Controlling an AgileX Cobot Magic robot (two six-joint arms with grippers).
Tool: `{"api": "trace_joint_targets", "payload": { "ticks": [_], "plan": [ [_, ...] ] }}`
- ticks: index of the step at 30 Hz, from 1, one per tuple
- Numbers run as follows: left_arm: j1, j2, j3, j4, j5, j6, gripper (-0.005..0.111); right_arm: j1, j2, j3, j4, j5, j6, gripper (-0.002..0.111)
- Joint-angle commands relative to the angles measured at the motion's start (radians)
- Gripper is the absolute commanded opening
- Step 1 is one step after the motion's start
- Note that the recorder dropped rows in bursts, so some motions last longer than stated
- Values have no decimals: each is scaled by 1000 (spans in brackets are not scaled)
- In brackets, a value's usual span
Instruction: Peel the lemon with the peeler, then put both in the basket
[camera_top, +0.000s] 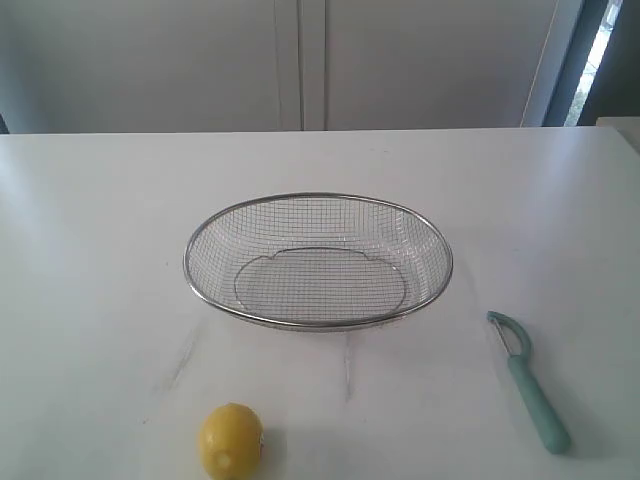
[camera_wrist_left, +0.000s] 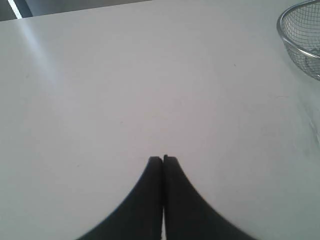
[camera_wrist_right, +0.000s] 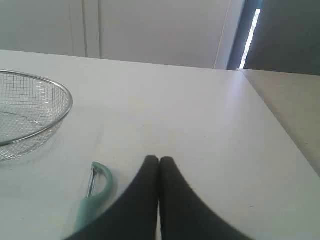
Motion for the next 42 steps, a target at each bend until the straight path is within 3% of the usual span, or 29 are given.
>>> {"api": "trace_joint_targets", "payload": {
  "ticks": [1,17,26,39,42],
  "plan": [
    [3,-4,4,-9,-2,1,0,-6,-7,2,-2,-2,4,0],
    [3,-4,4,-9,-2,1,0,-6,-7,2,-4,-21,4,0],
    [3,-4,4,-9,-2,1,0,-6,-7,2,-4,-382,4,0],
    [3,-4,4,-9,-2,1,0,-6,-7,2,-7,-564,6,0],
    [3,-4,4,-9,-2,1,0,-6,-7,2,-5,-558,94,0]
  ]
}}
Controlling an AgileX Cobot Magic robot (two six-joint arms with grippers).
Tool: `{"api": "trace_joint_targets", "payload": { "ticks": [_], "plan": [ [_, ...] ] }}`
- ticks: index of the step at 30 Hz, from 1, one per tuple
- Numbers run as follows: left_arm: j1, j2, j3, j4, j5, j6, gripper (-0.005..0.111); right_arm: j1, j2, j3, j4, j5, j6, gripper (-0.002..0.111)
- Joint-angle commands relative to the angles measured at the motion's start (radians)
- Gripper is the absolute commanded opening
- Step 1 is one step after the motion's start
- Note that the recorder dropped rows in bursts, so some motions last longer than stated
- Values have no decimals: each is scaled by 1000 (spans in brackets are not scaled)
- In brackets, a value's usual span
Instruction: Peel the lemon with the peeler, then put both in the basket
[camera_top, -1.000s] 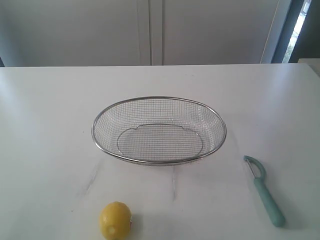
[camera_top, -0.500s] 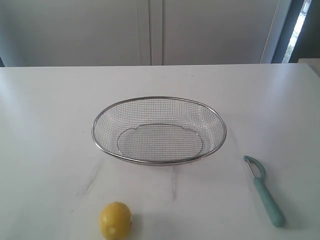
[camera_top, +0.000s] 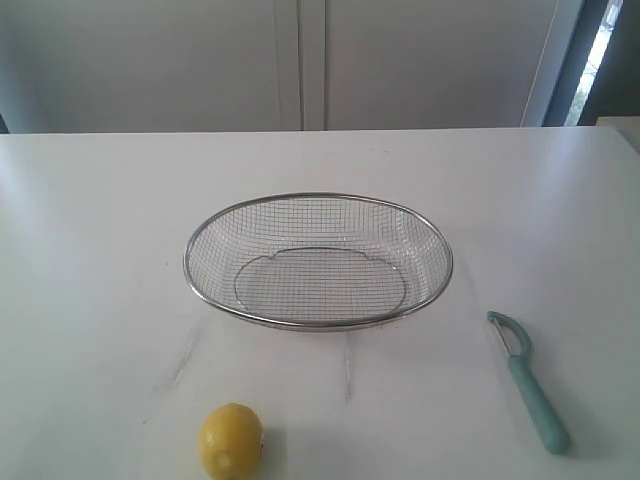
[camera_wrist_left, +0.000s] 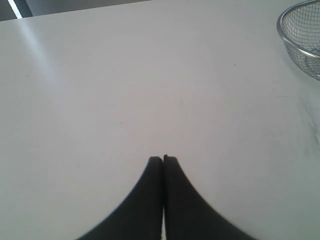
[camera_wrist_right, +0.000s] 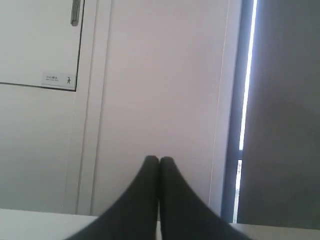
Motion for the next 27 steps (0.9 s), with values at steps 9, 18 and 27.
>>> {"api": "trace_joint_targets", "payload": {
  "ticks": [9,18,27],
  "plan": [
    [3,-4,4,-9,-2,1,0,-6,-6,2,17,58,266,0],
    [3,-4,4,-9,-3,1,0,-6,55,2,204,90,276,0],
    [3,-4,4,-9,-3,1,0,-6,421,-169,204,91,190,0]
  ]
}}
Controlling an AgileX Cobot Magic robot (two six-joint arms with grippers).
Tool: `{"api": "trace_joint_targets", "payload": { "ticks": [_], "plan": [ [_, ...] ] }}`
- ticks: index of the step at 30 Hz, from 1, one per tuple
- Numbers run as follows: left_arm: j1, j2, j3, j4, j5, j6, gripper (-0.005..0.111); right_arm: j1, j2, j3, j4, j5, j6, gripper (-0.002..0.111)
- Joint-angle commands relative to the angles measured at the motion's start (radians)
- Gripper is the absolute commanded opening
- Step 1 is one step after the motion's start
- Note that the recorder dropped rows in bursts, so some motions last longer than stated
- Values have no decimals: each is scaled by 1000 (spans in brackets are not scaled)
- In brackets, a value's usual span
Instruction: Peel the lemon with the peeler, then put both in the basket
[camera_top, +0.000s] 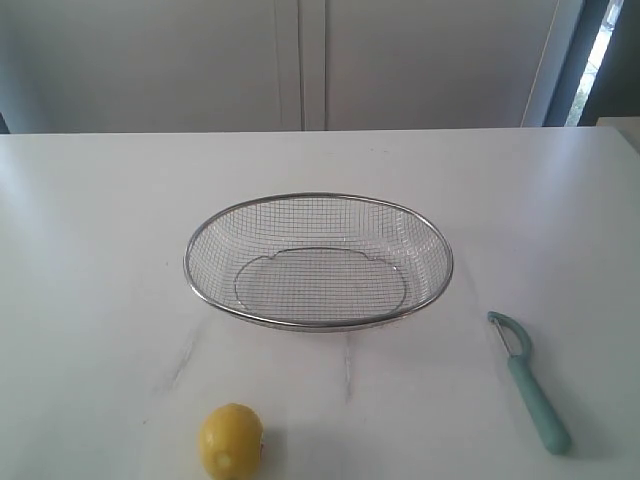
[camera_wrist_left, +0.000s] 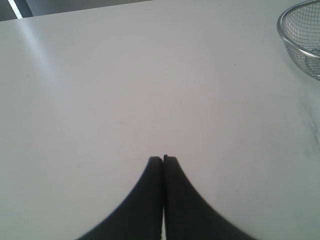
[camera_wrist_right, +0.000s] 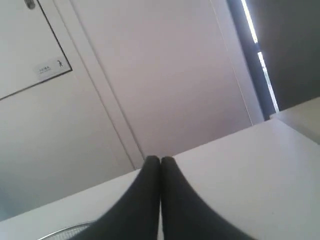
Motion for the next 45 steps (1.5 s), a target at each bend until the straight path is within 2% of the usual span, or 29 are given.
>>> {"api": "trace_joint_targets", "payload": {
  "ticks": [1,4,13,22,26,30,33,39,45],
  "plan": [
    [3,-4,4,-9,-3,1,0,-6,216,-113,2,-6,-97,0],
    [3,-4,4,-9,-3,1,0,-6,388,-221,2,72,-208,0],
    [3,-4,4,-9,-3,1,0,-6,825,-547,2,550,-381,0],
    [3,-4,4,-9,-3,1,0,-6,963,-734,32,944,-428,0],
    [3,-4,4,-9,-3,1,0,29,963,-734,94,984,-530,0],
    [1,-4,4,-9,-3,1,0,89,966,-734,96,1051,-533,0],
    [1,-4,4,-9,-3,1,0,134,985,-732,53,1122,-527,0],
    [1,-4,4,-9,-3,1,0,203,1058,-731,-15,1128,-440,0],
    [1,-4,4,-9,-3,1,0,213,1150,-731,-40,1107,-384,0]
  ]
}}
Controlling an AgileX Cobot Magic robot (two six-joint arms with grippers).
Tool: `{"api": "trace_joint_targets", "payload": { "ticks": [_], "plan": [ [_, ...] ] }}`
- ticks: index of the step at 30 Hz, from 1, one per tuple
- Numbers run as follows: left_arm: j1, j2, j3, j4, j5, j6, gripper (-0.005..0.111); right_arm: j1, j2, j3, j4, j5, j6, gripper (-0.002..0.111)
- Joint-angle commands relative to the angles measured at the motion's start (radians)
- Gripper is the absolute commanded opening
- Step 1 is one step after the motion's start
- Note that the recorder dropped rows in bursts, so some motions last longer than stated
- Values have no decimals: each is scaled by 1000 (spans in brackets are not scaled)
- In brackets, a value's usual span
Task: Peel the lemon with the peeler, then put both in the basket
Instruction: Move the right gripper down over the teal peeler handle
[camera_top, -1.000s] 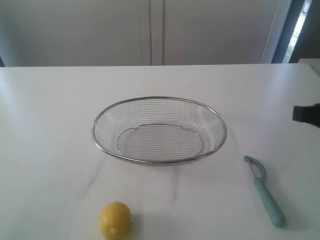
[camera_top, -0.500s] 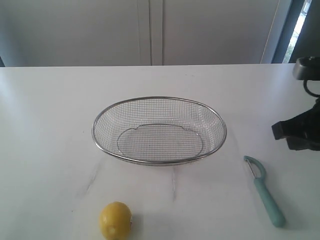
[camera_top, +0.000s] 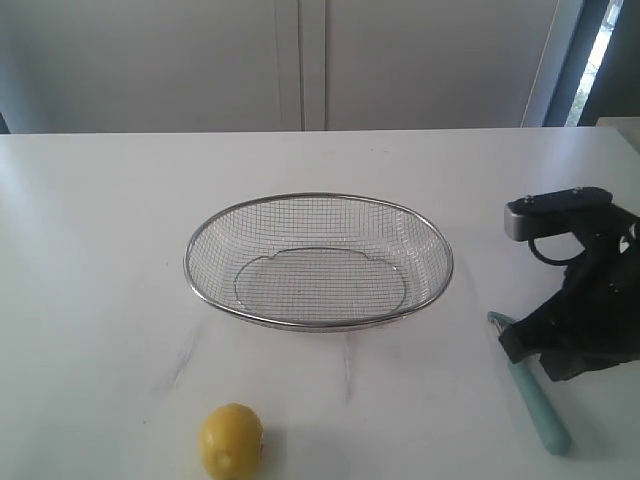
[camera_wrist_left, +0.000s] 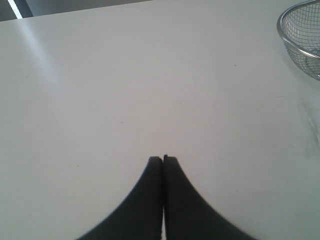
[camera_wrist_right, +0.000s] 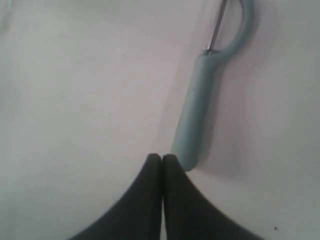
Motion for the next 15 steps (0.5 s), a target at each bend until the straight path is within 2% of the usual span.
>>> {"api": "trace_joint_targets", "payload": {
  "ticks": [1,15],
  "plan": [
    [1,-4,4,-9,-3,1,0,4,51,-6,-20,-19,47,0],
    [1,-4,4,-9,-3,1,0,4,123,-6,-16,-101,56,0]
  ]
}}
